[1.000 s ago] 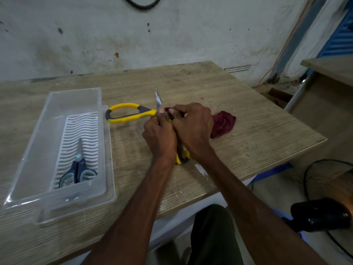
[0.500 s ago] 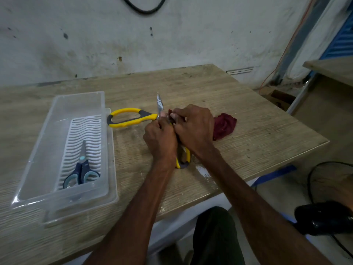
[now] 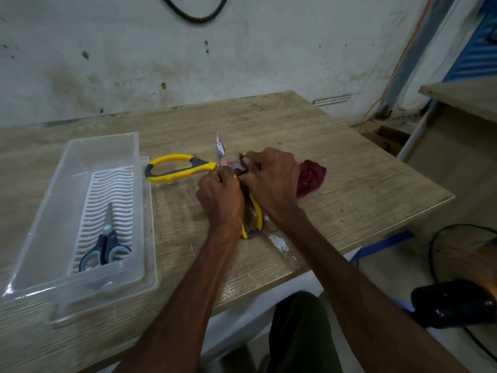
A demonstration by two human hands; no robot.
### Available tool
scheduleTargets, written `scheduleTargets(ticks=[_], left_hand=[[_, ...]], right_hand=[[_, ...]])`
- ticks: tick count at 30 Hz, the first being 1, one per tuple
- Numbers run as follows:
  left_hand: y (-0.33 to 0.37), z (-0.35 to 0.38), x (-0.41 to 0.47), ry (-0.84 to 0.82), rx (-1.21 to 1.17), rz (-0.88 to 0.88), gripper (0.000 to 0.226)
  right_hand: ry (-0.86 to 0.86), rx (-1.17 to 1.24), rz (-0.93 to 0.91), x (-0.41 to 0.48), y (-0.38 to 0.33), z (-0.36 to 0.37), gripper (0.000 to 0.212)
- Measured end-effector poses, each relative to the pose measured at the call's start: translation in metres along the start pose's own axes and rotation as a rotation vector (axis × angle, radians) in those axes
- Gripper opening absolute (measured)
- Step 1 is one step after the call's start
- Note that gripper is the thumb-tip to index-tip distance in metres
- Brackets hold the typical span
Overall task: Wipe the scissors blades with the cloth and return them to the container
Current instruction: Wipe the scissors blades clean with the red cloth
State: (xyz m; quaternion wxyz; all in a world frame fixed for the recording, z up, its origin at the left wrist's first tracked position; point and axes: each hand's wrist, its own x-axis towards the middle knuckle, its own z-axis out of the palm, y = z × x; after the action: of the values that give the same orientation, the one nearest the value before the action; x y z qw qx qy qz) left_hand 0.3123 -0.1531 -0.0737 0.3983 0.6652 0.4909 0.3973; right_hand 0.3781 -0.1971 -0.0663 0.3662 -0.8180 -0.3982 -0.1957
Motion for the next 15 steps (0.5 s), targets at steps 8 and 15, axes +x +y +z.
scheduleTargets(ticks=[8,15], left_hand=[[-0.001,0.001,0.001,0.002,-0.027,-0.003,0.046],[0.002,-0.001,-0.003,-0.009,-0.004,0.035,0.048]], right_hand=[[-0.05,-0.002,-0.019,0.005,-0.003,-0.005,0.029],[-0.034,0.057,0.229,0.012,0.035,-0.004,0.025]])
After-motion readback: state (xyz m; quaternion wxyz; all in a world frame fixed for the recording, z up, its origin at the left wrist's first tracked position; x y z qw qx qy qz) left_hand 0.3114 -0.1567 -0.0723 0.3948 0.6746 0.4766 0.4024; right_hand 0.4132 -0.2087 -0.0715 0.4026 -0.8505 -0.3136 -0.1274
